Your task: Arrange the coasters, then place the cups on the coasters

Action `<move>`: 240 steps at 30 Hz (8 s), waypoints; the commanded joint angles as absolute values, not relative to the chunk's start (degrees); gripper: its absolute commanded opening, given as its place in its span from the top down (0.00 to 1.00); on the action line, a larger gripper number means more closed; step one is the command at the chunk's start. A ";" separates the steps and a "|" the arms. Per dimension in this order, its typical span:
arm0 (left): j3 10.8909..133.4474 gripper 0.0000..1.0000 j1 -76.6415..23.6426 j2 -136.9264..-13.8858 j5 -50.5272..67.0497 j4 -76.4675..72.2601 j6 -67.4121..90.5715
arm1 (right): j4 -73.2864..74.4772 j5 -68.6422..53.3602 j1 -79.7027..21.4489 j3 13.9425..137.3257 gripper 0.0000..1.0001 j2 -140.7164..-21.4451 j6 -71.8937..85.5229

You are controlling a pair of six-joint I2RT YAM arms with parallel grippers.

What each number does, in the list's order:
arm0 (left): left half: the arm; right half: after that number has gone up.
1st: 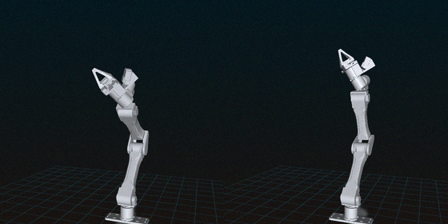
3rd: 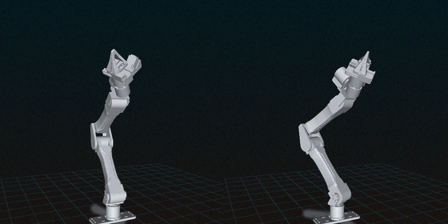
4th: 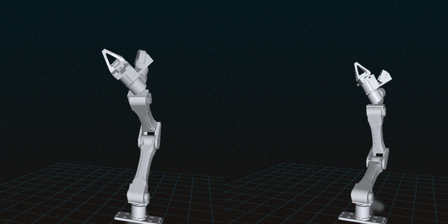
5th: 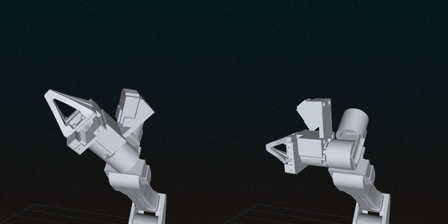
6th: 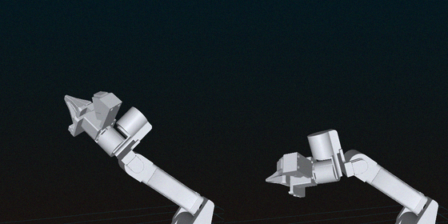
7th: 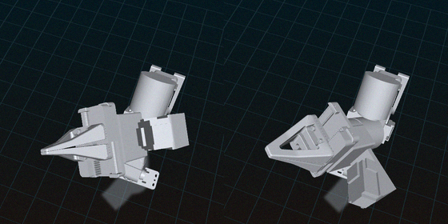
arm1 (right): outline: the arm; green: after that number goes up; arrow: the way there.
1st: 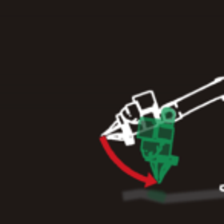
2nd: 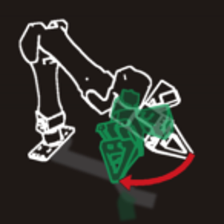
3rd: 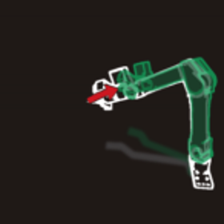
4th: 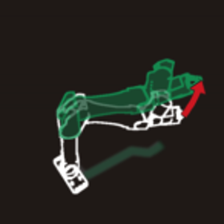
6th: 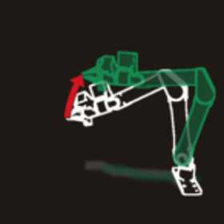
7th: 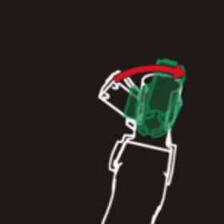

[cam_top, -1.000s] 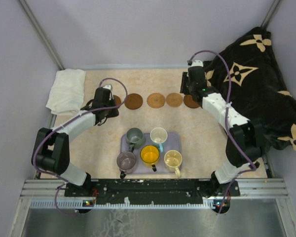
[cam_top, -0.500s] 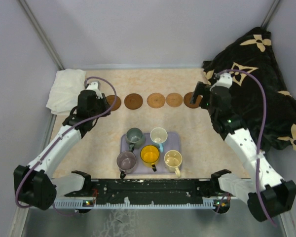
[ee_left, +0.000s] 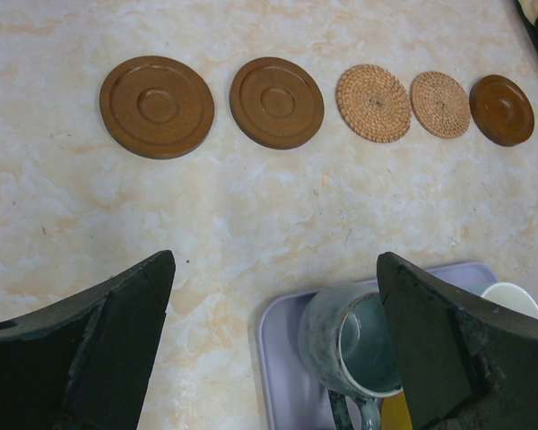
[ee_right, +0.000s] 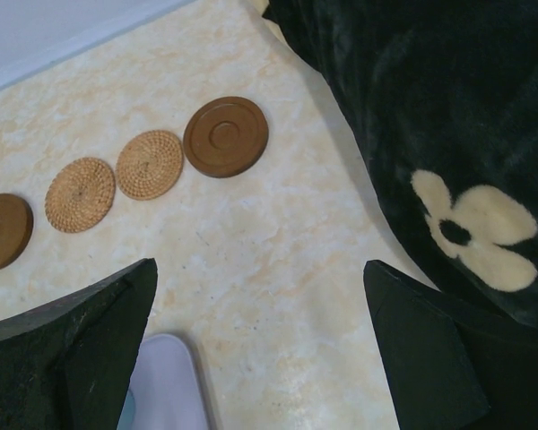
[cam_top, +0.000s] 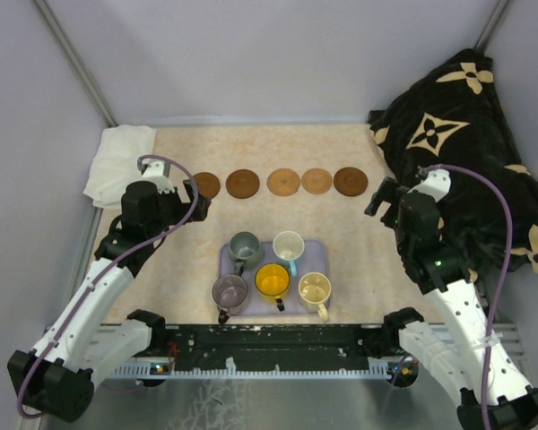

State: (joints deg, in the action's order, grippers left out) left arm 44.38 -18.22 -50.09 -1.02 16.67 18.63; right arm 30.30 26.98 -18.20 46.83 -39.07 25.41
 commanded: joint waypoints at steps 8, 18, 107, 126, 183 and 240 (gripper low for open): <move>42.26 0.00 -18.00 -43.37 -3.11 22.12 18.96 | 38.92 30.47 -18.01 43.74 0.01 -38.30 29.18; 40.73 0.00 -18.02 -46.06 -1.85 22.91 19.67 | 39.56 27.17 -18.00 43.04 0.01 -41.11 30.69; 38.84 0.00 -18.02 -49.94 -3.68 22.41 22.63 | 36.24 28.45 -65.13 54.23 0.45 -72.84 50.74; 38.71 0.00 -18.02 -50.10 -3.68 22.24 22.46 | 37.14 29.90 -65.19 54.37 0.47 -77.69 51.49; 37.97 0.00 -18.02 -50.21 -2.20 22.24 22.74 | 36.15 31.00 -65.19 52.91 0.52 -80.68 54.62; 37.96 0.00 -18.02 -52.94 -1.01 19.67 22.49 | 9.03 36.33 -30.79 60.61 1.00 -81.19 19.69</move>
